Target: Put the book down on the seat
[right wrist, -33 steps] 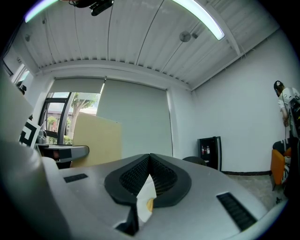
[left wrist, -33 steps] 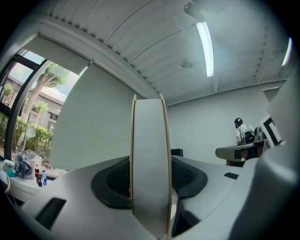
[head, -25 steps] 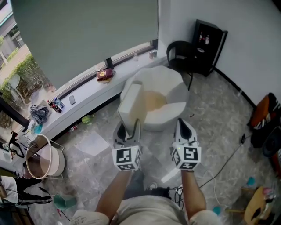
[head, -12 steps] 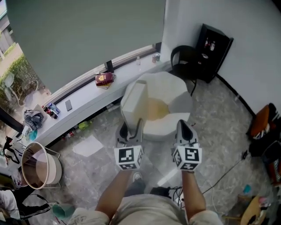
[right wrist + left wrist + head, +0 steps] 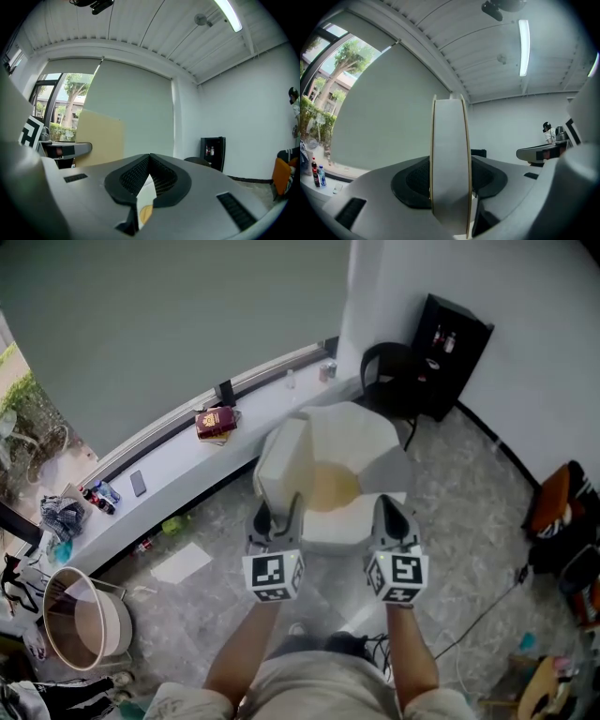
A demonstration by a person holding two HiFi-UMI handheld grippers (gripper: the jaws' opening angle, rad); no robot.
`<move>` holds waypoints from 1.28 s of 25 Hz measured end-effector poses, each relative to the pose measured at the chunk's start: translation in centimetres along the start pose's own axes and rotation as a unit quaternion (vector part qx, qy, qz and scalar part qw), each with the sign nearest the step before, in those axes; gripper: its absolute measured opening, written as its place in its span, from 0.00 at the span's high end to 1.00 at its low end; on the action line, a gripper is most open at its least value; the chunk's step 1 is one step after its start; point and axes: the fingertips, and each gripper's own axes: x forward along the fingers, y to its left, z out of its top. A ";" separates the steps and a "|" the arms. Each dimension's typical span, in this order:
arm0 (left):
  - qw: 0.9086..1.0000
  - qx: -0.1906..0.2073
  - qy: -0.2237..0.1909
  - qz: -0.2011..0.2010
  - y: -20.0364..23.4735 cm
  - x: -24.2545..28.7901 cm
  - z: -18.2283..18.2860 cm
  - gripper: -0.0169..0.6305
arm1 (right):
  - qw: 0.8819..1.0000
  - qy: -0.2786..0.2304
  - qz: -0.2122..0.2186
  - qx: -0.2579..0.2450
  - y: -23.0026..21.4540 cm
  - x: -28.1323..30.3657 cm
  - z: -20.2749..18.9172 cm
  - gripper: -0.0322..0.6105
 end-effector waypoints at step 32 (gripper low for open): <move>0.995 0.037 0.094 -0.005 -4.9 26.2 -8.6 0.62 | 0.996 0.044 -0.030 0.065 -20.6 19.6 -6.8 0.94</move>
